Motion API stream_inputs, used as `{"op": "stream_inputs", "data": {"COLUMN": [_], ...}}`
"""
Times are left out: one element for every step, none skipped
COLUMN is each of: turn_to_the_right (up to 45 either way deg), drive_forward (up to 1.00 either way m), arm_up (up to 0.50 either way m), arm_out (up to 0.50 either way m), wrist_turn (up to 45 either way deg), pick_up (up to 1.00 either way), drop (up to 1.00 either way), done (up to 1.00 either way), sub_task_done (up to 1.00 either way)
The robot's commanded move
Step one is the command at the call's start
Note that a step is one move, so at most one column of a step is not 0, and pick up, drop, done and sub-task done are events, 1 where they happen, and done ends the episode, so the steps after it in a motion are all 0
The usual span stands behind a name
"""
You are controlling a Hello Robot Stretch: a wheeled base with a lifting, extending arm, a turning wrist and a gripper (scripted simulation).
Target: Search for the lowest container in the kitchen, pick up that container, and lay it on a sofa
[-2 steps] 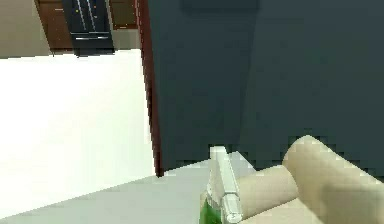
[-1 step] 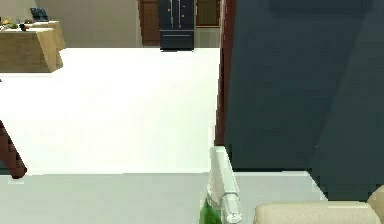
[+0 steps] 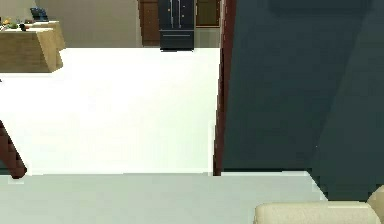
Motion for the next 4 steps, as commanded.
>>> {"op": "stream_inputs", "data": {"turn_to_the_right": [0.0, 0.0, 0.0, 0.0], "drive_forward": [0.0, 0.0, 0.0, 0.0], "arm_up": [0.0, 0.0, 0.0, -0.4], "arm_out": [0.0, 0.0, 0.0, 0.0], "wrist_turn": [45.0, 45.0, 45.0, 0.0], "pick_up": [0.0, 0.0, 0.0, 0.0], "drop": [0.0, 0.0, 0.0, 0.0], "done": [0.0, 0.0, 0.0, 0.0], "sub_task_done": [0.0, 0.0, 0.0, 0.0]}}
